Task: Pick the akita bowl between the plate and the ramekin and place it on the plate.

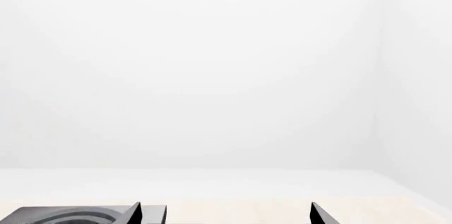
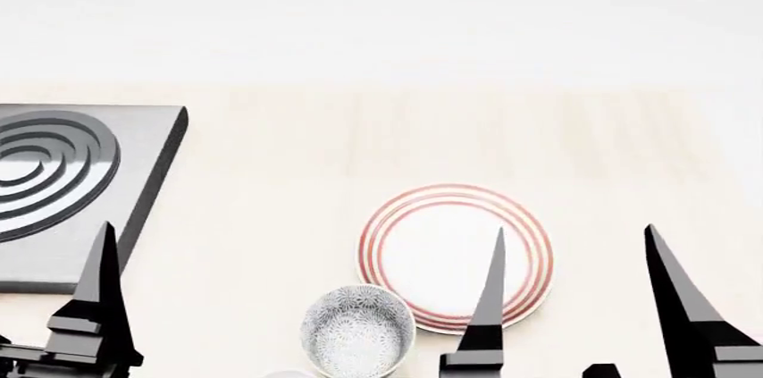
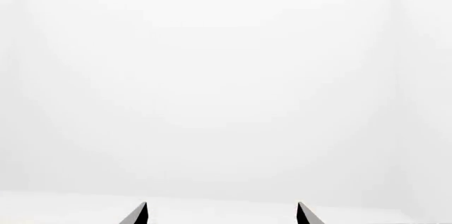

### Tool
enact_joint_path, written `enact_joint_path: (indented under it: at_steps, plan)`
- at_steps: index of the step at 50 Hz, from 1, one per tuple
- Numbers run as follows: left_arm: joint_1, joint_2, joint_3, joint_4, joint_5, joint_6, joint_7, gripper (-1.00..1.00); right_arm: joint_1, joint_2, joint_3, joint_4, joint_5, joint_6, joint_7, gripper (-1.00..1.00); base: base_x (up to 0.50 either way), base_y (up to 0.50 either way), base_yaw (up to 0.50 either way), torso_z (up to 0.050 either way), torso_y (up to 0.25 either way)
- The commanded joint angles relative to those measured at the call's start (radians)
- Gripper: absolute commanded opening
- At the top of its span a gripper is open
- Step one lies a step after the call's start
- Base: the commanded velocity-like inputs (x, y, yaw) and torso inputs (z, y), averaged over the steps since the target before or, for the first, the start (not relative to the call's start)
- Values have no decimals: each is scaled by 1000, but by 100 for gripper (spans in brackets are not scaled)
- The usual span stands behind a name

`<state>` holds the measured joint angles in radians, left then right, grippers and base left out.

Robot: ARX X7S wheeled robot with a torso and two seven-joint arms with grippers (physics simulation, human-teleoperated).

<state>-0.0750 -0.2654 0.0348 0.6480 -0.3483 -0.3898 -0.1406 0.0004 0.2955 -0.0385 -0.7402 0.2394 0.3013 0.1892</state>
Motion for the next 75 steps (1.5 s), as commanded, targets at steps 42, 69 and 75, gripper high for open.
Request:
enact_joint_path:
  at_steps: [42,69,75]
  plan:
    - [-35,-47,9,-14,-107,-38,10,100,83,62,-29,-8,10,170,55,100,174,-19,0,29,0]
    - [-200,-171,59,22,-113,-253,-31,100,760,335,-482,109,18,654,-272,100,0,0,0,17,0]
    - [-201,-170,71,2,-101,-241,-29,100,911,368,-688,227,-71,595,-418,100,0,0,0,0,0]
